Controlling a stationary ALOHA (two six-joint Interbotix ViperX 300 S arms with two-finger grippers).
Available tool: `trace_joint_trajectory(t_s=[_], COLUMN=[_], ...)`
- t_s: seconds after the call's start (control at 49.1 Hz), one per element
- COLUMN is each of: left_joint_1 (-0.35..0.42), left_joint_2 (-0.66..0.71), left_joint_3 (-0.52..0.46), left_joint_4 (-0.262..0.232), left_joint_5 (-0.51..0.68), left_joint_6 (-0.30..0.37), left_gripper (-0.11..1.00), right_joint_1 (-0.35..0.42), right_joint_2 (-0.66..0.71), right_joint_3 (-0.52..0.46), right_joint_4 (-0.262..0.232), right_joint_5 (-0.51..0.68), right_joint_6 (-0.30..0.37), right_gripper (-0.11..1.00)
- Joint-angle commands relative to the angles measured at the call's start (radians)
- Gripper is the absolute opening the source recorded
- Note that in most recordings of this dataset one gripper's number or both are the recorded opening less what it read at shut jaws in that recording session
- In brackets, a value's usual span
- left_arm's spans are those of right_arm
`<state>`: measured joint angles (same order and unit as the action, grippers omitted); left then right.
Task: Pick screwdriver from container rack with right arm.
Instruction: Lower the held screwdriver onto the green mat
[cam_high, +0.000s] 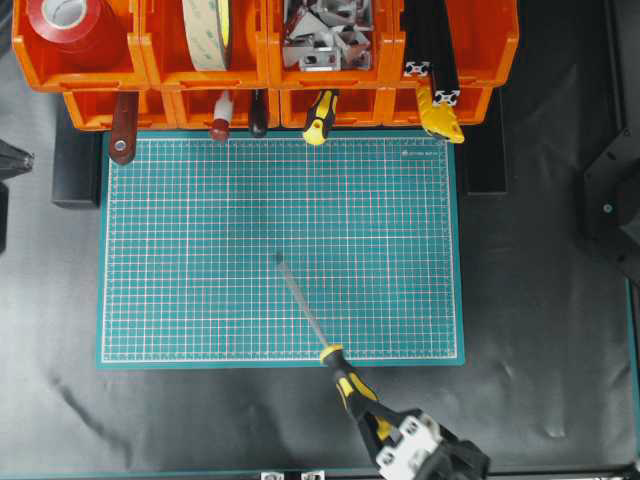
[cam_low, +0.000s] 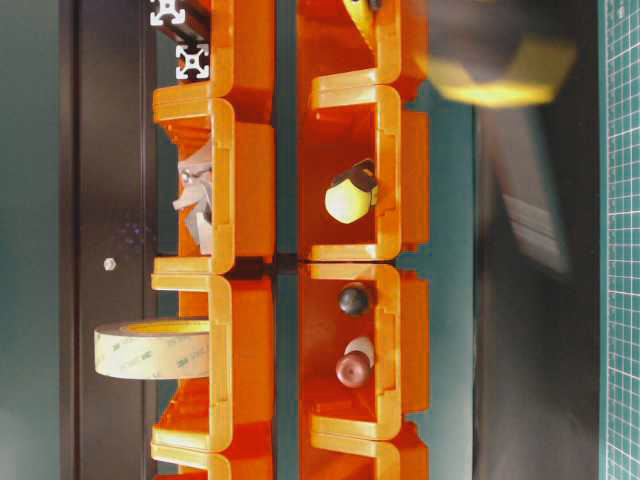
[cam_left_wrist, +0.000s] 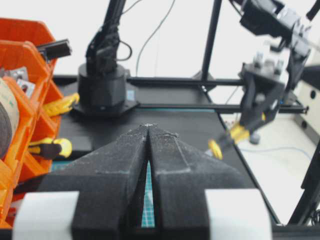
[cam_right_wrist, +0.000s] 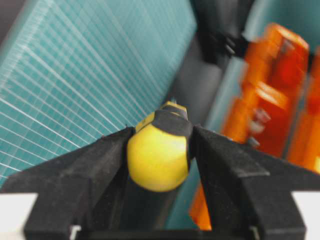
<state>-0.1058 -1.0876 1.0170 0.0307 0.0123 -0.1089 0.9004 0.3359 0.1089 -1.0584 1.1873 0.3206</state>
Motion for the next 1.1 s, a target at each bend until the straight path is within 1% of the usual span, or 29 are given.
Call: trace_joint_trajectory(t_s=[0.0,0.183,0.265,0.448,0.55,0.734,0.917,1.08], left_joint_1=[-0.002,0.000,-0.002,-0.002,-0.002,-0.002,0.002,0.000], left_joint_2=[0.006,0.005,0.005,0.002,0.002,0.002,-0.002,-0.002], left_joint_3=[-0.029,-0.029,-0.029,-0.031,-0.031,-0.031,-0.031,-0.031], left_joint_4=[0.002,0.002,0.003,0.003,0.002,0.002,0.002,0.003], left_joint_5=[0.000,0.000,0.005,0.021,0.029,0.051,0.067,0.067], left_joint_6=[-0.003,-0.009,-0.015,-0.025,-0.025,-0.025,-0.025,-0.025], left_gripper=[0.00,0.00,0.00,0.00,0.00,0.00,0.00,0.00], right_joint_1=[-0.040,-0.141,-0.196,-0.281,-0.316,-0.353,-0.356,-0.359], right_joint_2=[-0.018,-0.023,-0.028,-0.028,-0.028,-0.028,-0.029,-0.029], right_joint_3=[0.025,0.086,0.110,0.130,0.140,0.146,0.163,0.170], right_joint_4=[-0.002,-0.005,-0.020,-0.038,-0.043,-0.044,-0.032,-0.009], right_joint_5=[-0.071,-0.196,-0.250,-0.331,-0.351,-0.370,-0.416,-0.448], right_joint_6=[0.002,-0.003,-0.006,-0.012,-0.012,-0.009,0.002,0.002], right_gripper=[0.41,0.41,0.41,0.41,0.41,0.41,0.41,0.40])
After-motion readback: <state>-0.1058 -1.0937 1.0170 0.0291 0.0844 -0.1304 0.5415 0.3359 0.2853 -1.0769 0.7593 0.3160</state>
